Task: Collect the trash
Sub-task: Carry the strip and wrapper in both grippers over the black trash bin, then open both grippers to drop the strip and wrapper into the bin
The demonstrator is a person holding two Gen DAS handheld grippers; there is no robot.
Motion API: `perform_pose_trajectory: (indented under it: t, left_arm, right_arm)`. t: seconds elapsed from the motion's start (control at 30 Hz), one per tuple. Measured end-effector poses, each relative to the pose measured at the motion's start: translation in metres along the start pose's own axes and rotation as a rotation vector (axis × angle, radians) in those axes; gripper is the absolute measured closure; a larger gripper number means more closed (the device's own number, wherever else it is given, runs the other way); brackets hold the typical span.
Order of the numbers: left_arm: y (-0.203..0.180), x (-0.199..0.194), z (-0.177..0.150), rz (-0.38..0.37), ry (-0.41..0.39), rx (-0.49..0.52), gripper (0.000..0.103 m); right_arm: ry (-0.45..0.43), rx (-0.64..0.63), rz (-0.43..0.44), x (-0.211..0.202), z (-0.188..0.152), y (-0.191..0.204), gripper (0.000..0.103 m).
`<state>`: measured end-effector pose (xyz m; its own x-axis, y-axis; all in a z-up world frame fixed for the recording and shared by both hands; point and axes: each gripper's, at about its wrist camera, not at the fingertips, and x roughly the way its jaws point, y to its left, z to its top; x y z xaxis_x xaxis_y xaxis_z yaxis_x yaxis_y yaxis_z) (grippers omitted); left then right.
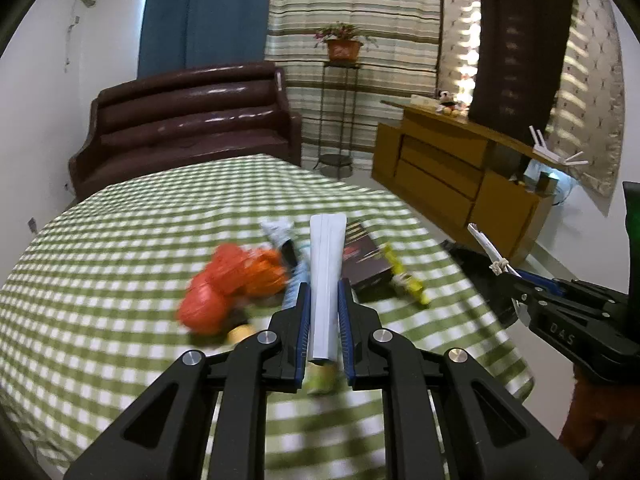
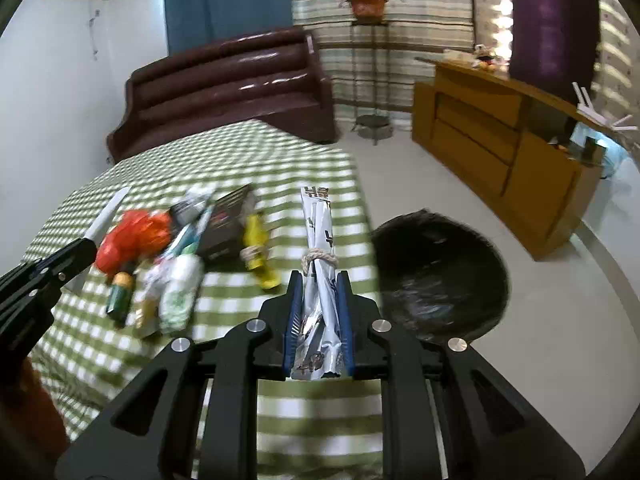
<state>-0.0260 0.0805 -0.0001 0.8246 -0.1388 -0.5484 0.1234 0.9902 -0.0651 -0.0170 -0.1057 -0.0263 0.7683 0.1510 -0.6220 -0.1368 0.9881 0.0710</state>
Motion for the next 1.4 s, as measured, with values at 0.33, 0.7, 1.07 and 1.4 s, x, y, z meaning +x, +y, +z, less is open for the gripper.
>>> perform_pose_trajectory:
  t: [0.33,0.7,1.07,1.4]
  left_arm:
    - [-0.062,0.045,0.03,-0.092,0.003,0.052,0.088]
    - [-0.127,0.099,0.039,-0.128,0.04,0.113,0.088]
    - [-0.158,0.143,0.047,-0.105,0.096,0.126,0.088]
    - [-0.171,0.171,0.053,-0.076,0.139,0.14,0.064]
  right_arm:
    - [-0.044,0.073,-0.083,0.011,0.016,-0.063,0.086]
    - [-0.057,0.121,-0.124,0.037,0.021,-0.115,0.086]
    - [-0.041,0.167,-0.127,0.065,0.023,-0.147,0.085]
    - [-0.03,0.209,-0.116,0.085,0.024,-0.163,0.081]
